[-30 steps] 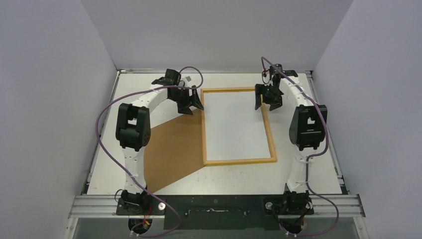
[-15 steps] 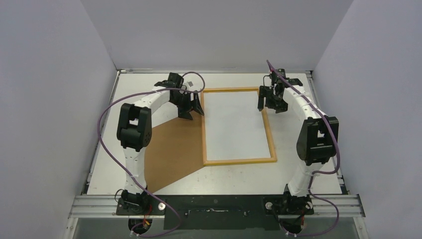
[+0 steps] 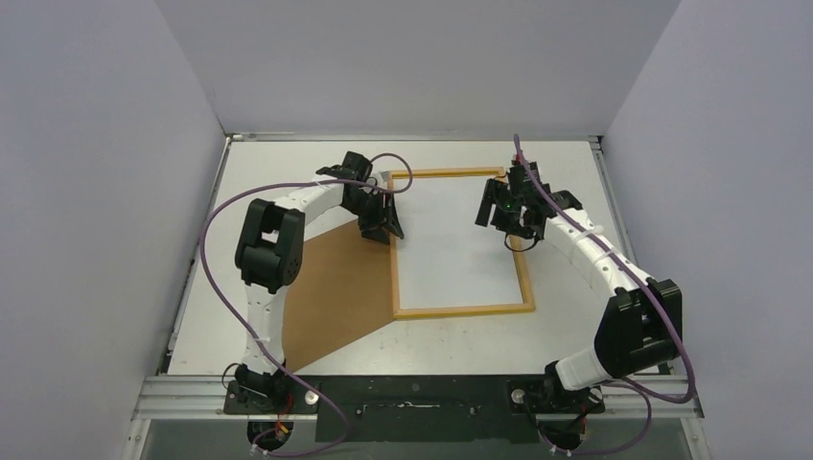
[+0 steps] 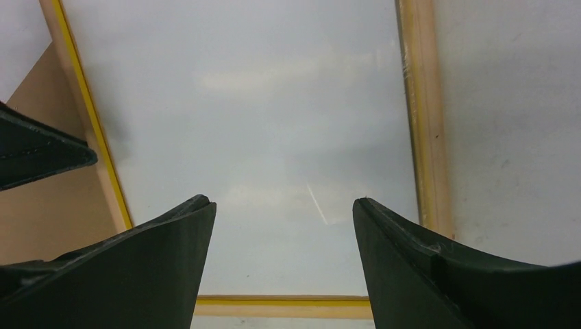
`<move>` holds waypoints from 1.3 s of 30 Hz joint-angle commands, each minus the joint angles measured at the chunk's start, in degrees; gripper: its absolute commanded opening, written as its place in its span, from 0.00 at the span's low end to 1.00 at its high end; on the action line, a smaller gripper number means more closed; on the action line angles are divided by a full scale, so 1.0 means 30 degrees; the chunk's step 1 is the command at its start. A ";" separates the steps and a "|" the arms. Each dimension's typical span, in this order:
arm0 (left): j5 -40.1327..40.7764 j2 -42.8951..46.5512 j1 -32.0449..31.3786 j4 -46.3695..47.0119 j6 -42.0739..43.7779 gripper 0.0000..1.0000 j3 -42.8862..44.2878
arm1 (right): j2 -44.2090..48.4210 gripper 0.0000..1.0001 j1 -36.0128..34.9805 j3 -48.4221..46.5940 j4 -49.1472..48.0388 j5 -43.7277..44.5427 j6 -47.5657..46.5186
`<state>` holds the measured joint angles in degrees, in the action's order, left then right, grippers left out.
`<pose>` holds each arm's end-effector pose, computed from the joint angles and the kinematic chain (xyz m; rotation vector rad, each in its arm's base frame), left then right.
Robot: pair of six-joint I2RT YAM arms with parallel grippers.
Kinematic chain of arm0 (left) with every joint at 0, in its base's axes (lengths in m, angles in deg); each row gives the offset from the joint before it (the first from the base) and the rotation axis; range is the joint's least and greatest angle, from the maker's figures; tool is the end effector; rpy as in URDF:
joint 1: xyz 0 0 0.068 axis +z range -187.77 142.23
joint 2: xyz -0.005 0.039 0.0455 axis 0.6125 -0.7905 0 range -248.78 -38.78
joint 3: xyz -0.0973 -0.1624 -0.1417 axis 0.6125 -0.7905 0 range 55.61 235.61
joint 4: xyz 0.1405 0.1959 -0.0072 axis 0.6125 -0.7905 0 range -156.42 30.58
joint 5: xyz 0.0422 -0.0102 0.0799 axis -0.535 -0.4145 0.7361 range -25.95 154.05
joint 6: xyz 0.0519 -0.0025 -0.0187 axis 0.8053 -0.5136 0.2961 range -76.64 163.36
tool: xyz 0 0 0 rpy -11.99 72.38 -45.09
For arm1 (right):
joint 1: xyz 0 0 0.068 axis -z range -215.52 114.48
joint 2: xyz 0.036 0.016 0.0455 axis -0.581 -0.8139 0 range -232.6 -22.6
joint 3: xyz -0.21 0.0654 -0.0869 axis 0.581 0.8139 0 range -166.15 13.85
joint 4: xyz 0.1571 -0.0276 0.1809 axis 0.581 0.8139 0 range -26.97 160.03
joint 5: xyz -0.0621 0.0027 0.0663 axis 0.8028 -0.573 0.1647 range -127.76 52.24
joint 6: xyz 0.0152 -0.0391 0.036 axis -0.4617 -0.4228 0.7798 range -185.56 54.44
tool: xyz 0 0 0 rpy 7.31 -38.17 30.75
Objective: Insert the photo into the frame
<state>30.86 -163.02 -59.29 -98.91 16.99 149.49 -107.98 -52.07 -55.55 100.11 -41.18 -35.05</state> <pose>0.3706 -0.1682 0.1405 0.0308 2.8965 -0.9967 0.2868 0.0877 0.2461 0.2838 2.5275 0.4087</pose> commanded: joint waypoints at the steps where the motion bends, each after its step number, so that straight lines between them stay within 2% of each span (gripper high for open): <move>1: -0.1913 -0.0398 0.0054 0.1629 -0.0341 0.46 0.0425 | 0.1402 0.74 -0.0707 0.1357 -0.1824 0.0106 0.2221; 5: -0.3680 -0.0527 0.0025 0.3274 -0.0910 0.46 0.0092 | 0.1755 0.74 -0.1207 0.1604 -0.1801 0.0128 0.2388; 16: -0.4249 -0.1614 -0.1077 0.6635 -0.3919 0.49 0.0345 | 0.3216 0.74 -0.2184 0.2105 -0.1641 0.2163 0.3466; 23: -0.5592 -0.2098 -0.1533 0.9721 -0.5224 0.52 0.0227 | 0.3638 0.71 -0.2606 0.2535 -0.1933 0.0840 0.3039; 29: -0.1766 0.2240 0.0711 0.6518 -0.3783 0.56 -0.2406 | 0.2638 0.68 -0.4645 0.2486 -0.3731 0.0223 0.3659; 35: 0.2720 0.7997 0.3965 0.2532 -0.2327 0.63 -0.6607 | -0.1100 0.67 -0.7901 0.0511 -0.4562 0.0517 0.4946; 37: 0.3618 0.9301 0.4664 0.2009 -0.2228 0.65 -0.8158 | -0.2655 0.67 -0.9126 -0.0549 -0.4550 0.0610 0.5283; 39: 0.3251 1.0092 0.5249 0.2175 -0.2562 0.65 -0.9854 | -0.4111 0.67 -0.9960 -0.1438 -0.4306 0.0928 0.5737</move>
<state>35.69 -138.35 -45.08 -87.13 7.74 127.64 -114.63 -77.23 -54.22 89.16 -39.87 -21.31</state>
